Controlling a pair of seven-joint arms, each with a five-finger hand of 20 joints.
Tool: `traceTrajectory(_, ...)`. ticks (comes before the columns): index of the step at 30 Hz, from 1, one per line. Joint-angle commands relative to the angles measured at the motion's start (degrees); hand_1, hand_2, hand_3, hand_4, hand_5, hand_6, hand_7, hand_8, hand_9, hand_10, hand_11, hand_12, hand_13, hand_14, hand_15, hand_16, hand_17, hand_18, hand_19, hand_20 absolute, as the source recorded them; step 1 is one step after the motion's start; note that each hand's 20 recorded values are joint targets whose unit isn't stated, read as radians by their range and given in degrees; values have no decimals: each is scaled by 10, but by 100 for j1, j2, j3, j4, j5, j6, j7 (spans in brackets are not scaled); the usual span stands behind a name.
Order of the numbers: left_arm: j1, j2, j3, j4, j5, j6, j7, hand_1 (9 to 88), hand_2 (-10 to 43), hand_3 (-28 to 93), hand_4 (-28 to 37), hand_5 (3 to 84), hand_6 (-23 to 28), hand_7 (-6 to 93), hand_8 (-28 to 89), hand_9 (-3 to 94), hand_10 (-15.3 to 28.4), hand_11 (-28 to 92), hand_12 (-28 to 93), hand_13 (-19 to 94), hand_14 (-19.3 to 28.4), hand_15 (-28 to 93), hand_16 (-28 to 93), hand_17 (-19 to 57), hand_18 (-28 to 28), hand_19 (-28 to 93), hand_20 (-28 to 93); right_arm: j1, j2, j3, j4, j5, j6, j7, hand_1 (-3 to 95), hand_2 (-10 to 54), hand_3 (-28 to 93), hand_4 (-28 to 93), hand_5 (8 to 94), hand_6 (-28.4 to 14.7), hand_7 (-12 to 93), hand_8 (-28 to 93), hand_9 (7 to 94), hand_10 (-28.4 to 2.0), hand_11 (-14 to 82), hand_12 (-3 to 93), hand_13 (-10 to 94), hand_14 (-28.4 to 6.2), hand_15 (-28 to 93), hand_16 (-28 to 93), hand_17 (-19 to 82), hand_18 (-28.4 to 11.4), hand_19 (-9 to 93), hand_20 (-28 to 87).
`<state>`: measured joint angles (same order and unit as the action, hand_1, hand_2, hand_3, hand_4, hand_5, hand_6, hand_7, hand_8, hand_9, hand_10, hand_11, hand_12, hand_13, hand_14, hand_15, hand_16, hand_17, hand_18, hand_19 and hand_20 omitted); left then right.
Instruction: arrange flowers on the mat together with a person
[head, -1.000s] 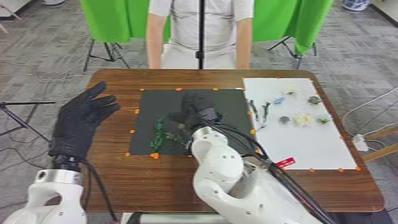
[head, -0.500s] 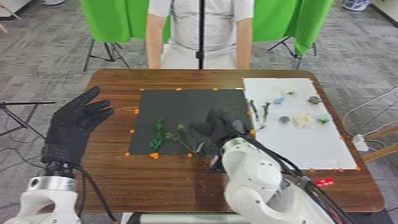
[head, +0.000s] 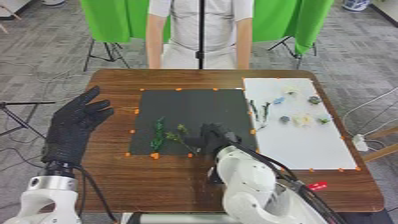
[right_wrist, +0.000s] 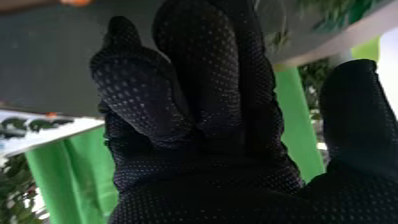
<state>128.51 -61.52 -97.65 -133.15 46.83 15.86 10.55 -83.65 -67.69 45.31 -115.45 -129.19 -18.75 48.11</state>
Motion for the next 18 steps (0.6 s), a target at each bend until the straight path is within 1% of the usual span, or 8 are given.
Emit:
traceTrajectory(1,-18,-46,1,20,17,12,-65,275,118,716,-200,422,122,84,-69,423,220,284,117,316,273,568,-83,-40,267,656,-19,133,-172,-99,238,130,-266,4,247,123,496,-172,857,-38,129,-138,937,-146,377,188,851,-137,650,191,314,-266,888,-80)
traceTrajectory(10,-108,-44,52,65,9,-37,-83,275,118,716,-201,421,122,84,-69,425,220,286,116,316,273,567,-82,-40,267,656,-18,218,-366,-197,345,163,-312,-77,242,125,497,-169,848,-40,124,-138,937,-148,366,192,844,-140,654,189,307,-268,884,-76)
traceTrajectory(11,-120,-50,53,64,17,-31,-101,275,118,716,-201,421,122,84,-69,425,219,285,116,316,273,568,-82,-40,267,656,-18,220,-367,-212,348,150,-305,-58,243,125,496,-170,848,-40,124,-138,937,-148,365,192,844,-140,654,189,306,-268,883,-76)
traceTrajectory(12,-115,-26,52,64,10,-15,-56,275,118,716,-201,422,122,84,-69,424,219,285,116,316,273,568,-82,-40,267,656,-18,251,-369,-223,355,176,-296,-60,243,125,496,-170,848,-40,124,-138,937,-148,365,193,844,-140,654,188,306,-268,883,-75)
traceTrajectory(13,-98,-28,38,52,22,-17,-76,276,118,716,-201,422,123,84,-69,425,219,286,116,316,273,568,-82,-40,267,656,-18,232,-380,-201,346,166,-306,-76,242,125,497,-170,849,-40,124,-138,937,-148,365,193,844,-140,654,188,306,-268,883,-74)
traceTrajectory(14,-114,-26,41,60,19,-23,-80,276,118,716,-201,422,123,84,-69,425,220,286,116,316,273,568,-82,-40,267,656,-18,269,-339,-239,340,180,-237,-43,242,125,497,-169,850,-40,124,-138,937,-148,364,193,844,-140,654,187,306,-268,882,-72)
traceTrajectory(16,-80,-51,33,45,11,-22,-75,276,118,715,-200,422,123,84,-69,425,219,287,116,316,272,568,-83,-40,267,656,-18,273,-273,-269,328,2,-182,17,243,126,496,-170,853,-40,124,-138,937,-148,364,194,845,-140,654,186,306,-268,881,-71)
traceTrajectory(18,-57,-63,6,37,35,-15,-81,276,119,715,-200,422,123,84,-69,424,219,287,116,316,272,568,-82,-40,267,656,-18,278,-200,-252,272,-18,-118,93,241,126,498,-169,858,-40,125,-138,937,-147,367,193,846,-140,653,185,307,-268,881,-69)
